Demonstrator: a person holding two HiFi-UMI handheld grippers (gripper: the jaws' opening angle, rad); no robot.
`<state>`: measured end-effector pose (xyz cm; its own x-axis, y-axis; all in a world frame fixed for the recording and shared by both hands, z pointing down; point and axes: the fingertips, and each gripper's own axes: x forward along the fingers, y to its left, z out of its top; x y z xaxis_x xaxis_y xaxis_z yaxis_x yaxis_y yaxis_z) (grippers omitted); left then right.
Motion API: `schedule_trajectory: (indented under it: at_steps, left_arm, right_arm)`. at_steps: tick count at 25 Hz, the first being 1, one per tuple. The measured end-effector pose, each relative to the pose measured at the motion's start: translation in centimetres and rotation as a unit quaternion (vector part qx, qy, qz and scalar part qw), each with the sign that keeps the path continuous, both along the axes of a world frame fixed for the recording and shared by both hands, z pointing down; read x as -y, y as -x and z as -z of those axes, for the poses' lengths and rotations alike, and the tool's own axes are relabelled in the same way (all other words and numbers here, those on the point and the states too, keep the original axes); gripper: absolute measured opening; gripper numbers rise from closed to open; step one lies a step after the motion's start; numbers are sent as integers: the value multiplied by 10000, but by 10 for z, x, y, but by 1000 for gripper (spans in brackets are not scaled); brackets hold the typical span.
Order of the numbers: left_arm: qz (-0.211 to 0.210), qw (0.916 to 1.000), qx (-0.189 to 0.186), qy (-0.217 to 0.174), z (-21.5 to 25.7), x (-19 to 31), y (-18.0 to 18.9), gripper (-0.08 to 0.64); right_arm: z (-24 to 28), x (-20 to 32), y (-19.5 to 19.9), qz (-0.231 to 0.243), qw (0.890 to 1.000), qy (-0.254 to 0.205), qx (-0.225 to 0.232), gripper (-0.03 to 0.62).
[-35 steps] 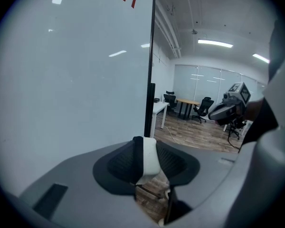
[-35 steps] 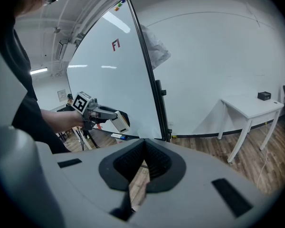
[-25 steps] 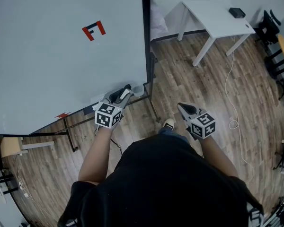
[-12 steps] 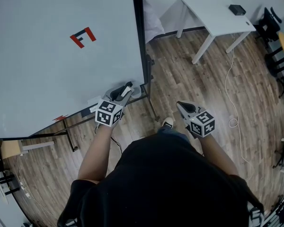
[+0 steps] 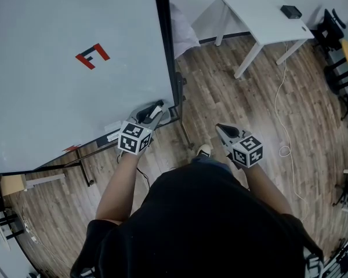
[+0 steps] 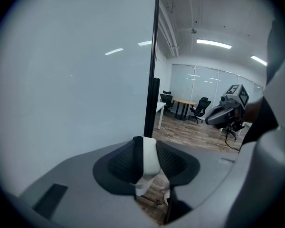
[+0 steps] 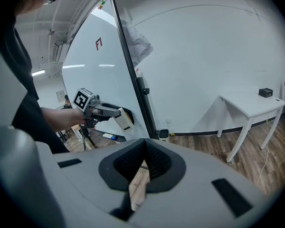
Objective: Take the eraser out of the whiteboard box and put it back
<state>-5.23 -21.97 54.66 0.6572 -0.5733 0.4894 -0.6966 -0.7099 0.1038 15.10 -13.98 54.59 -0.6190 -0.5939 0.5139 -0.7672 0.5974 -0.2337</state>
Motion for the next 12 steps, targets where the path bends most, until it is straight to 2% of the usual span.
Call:
schedule_trajectory:
  at_steps: [12]
  left_arm:
    - [-50, 9994, 96, 328, -37, 9, -10, 150]
  right_arm:
    - [-11, 21, -5, 61, 9999, 150, -35, -5]
